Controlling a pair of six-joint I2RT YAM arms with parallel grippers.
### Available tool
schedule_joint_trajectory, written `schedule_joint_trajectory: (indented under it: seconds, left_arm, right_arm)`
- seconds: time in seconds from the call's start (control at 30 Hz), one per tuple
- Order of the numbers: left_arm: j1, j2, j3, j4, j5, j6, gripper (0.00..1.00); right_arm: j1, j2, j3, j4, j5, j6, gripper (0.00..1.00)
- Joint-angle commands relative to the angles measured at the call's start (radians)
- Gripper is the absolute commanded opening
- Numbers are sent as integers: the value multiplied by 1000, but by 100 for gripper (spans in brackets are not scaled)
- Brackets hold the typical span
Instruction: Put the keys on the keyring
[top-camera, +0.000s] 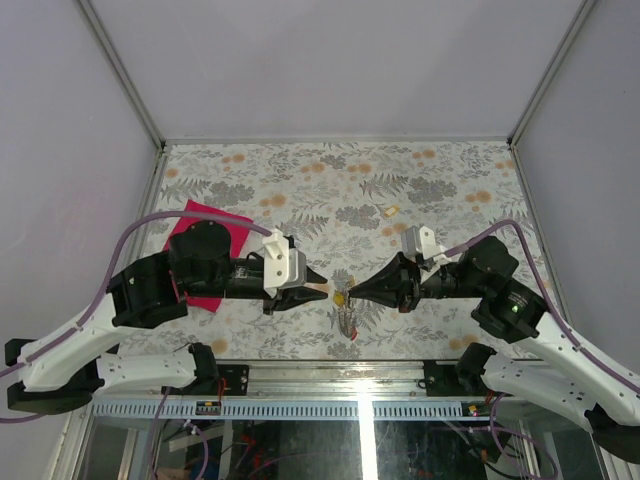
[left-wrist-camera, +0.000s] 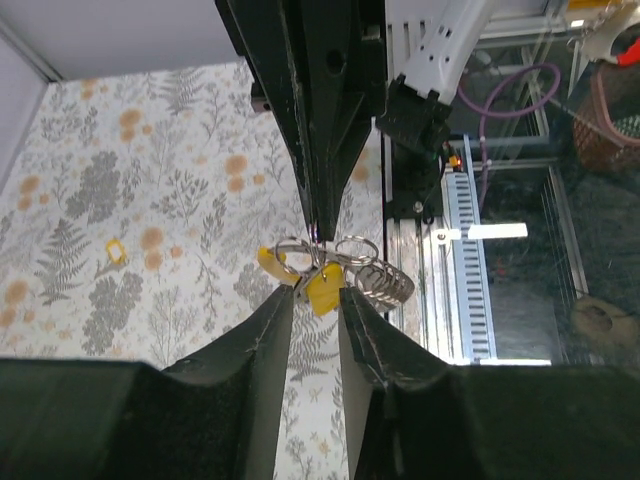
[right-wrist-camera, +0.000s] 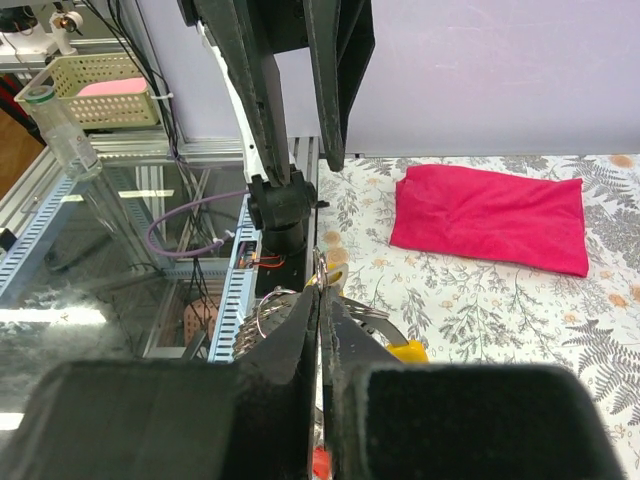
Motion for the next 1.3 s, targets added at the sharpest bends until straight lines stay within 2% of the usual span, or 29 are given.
schedule_joint_trajectory:
  seconds: [0.0,0.7,0.83,1.03,1.27]
  left_arm:
    - [-4,-16,-40,183,48,-40,27]
    - [-5,48,-40,150,87,-26,25]
    - [-6,50,-38,150,85,-23,20]
    - [-5,48,-37,153,84,-22,1]
    - [-5,34,-50,157,74,-28,0]
  right_arm:
    - [3,-17,57,106,-22,39,0]
    - [3,-47,60,152,12,67,0]
    - [2,-45,58,154,12,73,0]
    - [3,-52,52,168,20,83,0]
    - [3,-76,14,267,46,146,0]
